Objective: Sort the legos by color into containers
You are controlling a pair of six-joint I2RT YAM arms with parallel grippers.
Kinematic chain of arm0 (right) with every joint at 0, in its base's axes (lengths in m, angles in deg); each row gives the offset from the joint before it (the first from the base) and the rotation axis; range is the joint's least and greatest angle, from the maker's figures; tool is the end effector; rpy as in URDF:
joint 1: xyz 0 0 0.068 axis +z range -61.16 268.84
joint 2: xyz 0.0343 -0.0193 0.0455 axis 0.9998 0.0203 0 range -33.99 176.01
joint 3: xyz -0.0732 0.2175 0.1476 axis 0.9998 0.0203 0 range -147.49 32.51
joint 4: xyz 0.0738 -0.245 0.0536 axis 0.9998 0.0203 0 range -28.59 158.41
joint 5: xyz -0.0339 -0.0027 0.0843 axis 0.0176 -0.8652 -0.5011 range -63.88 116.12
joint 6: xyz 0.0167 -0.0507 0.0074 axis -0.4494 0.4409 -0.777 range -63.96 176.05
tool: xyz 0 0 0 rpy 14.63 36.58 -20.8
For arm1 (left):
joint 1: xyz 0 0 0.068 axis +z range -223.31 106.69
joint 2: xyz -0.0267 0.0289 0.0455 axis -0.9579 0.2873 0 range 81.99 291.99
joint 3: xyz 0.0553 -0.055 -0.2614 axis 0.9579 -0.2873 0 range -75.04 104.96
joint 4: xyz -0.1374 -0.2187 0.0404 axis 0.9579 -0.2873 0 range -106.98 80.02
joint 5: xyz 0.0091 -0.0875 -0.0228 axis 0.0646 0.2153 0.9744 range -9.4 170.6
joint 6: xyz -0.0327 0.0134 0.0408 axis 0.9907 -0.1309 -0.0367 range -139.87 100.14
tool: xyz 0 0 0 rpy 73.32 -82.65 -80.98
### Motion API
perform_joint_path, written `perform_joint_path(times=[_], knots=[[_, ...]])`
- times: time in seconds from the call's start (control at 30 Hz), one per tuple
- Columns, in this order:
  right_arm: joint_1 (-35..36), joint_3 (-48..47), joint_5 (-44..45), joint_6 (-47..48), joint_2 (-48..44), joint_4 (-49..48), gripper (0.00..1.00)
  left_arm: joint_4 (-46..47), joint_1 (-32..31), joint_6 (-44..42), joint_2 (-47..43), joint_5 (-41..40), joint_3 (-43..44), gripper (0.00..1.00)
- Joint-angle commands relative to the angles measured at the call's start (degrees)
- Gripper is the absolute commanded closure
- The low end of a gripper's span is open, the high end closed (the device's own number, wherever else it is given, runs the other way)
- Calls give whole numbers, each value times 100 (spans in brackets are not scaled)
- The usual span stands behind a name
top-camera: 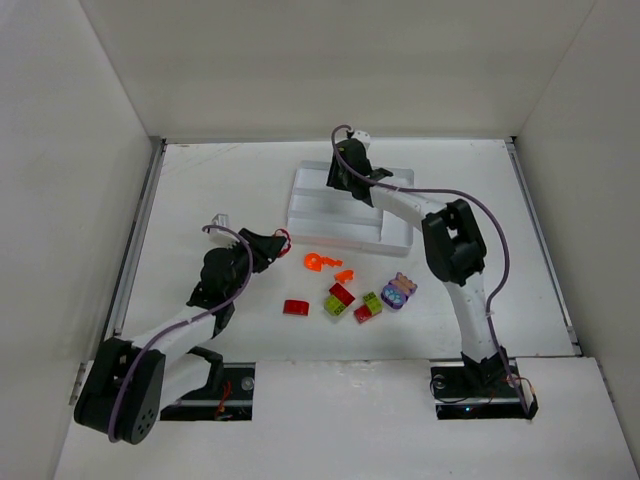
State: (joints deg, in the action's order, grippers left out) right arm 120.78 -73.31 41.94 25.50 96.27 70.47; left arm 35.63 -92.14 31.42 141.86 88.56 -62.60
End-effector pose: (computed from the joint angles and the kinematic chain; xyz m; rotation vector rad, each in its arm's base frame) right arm 0.4538 0.2715 0.2085 0.1339 2.1460 0.3429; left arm 0.1940 -0.0714 0.1984 -0.3657 1.6678 -1.0451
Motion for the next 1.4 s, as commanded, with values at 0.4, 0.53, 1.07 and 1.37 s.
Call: perform_joint_path(times=[0.4, 0.53, 1.07, 1.37], knots=[[0, -545, 466, 119, 158, 44, 40, 713, -178, -48, 296, -50, 65, 76], [9, -204, 449, 101, -140, -88, 32, 687, -204, -66, 297, -49, 82, 76], [97, 6184, 1300, 75, -5359, -2672, 76, -340, -1310, -970, 603, -611, 1109, 76], [-438, 7777, 2189, -548, -7004, -2488, 42, -1993, -2875, -1806, 2306, -1702, 3780, 75]])
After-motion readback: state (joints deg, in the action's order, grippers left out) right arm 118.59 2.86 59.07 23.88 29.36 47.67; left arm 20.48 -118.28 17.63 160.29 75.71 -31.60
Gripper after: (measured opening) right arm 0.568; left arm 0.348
